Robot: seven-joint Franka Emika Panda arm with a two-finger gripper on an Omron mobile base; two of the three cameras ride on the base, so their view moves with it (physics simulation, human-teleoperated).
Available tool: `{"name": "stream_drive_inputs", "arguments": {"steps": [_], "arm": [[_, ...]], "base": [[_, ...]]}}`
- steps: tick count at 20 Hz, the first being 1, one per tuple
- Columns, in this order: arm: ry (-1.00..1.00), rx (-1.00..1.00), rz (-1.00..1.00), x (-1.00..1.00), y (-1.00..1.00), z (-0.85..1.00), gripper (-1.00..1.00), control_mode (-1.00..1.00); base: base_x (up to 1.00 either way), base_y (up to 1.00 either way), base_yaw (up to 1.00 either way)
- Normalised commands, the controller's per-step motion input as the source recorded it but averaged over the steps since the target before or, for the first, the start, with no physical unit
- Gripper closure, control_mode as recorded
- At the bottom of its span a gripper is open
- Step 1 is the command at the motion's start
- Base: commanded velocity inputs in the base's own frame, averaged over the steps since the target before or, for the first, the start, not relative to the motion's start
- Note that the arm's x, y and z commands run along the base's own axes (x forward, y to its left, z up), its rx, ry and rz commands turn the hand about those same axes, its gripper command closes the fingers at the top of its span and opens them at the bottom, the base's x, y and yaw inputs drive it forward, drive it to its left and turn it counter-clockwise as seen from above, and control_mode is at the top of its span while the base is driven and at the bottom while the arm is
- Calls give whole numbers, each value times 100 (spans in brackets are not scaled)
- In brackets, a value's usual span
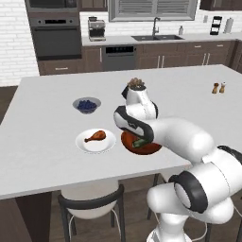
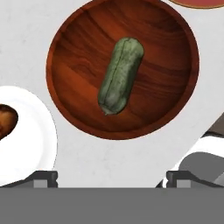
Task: Pick the chicken drumstick and cucumber from their plates and place them in the bowl. Then put the bowl in the fridge.
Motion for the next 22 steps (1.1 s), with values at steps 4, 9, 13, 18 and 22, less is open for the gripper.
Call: {"name": "stream_drive_inputs", "arguments": {"steps": [4, 9, 13, 18, 22], "arm": [[0, 0, 9, 4, 80, 26, -100, -100], [-2, 0, 0, 47, 15, 0, -100, -100], [3, 0, 0, 68, 22, -5, -100, -100], [4, 0, -2, 48, 41, -6, -100, -100], [4, 0, -2, 39, 31, -21, -100, -100]], "base": [[0, 0, 0], [0, 0, 0], [0, 0, 0], [0, 0, 0], [0, 0, 0]]}}
